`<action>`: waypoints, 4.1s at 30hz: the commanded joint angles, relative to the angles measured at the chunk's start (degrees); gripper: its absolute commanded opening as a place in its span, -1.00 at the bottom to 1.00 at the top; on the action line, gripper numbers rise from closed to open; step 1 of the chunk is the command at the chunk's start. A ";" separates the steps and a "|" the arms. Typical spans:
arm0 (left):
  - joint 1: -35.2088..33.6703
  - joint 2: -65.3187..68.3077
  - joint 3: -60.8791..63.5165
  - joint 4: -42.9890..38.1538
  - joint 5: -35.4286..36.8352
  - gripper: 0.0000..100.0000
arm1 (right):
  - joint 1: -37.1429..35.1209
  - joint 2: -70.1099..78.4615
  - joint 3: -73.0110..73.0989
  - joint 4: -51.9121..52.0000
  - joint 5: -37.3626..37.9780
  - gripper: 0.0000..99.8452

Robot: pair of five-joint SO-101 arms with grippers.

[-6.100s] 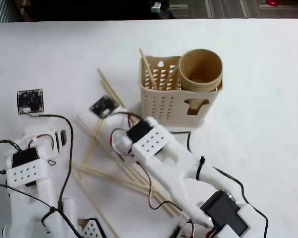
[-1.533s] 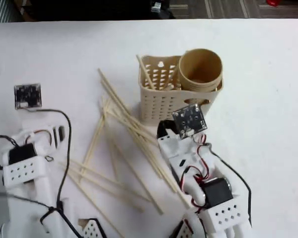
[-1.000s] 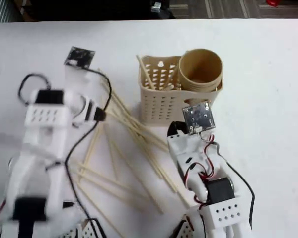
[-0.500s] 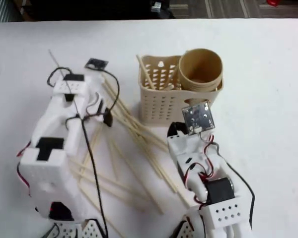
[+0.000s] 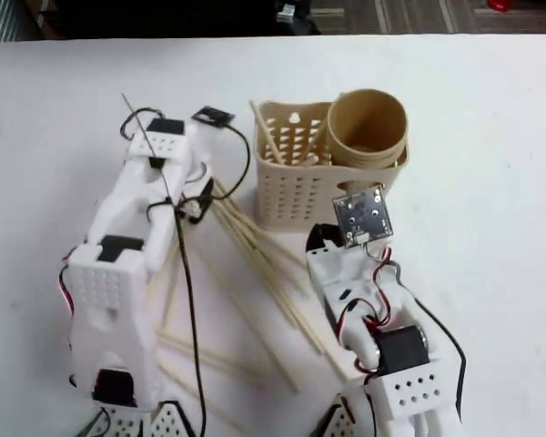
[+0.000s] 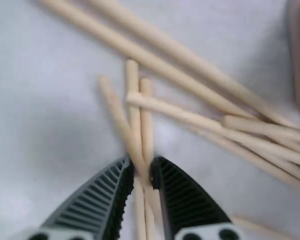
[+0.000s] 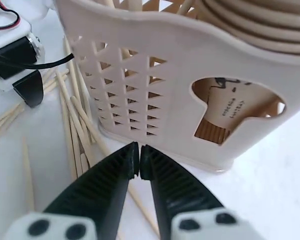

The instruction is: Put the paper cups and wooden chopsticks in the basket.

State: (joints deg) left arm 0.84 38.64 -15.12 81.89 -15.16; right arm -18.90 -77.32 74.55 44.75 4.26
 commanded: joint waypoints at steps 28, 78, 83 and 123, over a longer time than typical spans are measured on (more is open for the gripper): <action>-0.13 -14.11 -23.38 20.48 -0.79 -0.96 | 0.75 -0.84 -0.44 -1.27 0.70 -0.97; 24.75 -51.30 -21.19 -16.79 7.03 -0.96 | -15.52 -0.84 3.87 8.13 19.69 -0.97; 25.89 -45.23 -21.19 -20.22 7.12 -0.96 | -15.52 -0.84 3.87 8.13 19.69 -0.97; -3.91 -64.40 -17.41 20.40 9.76 -0.61 | -15.43 -0.48 6.51 2.42 19.25 -0.97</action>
State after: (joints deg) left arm 3.65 -20.70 -35.87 100.44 -5.41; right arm -34.02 -77.49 82.02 48.18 23.34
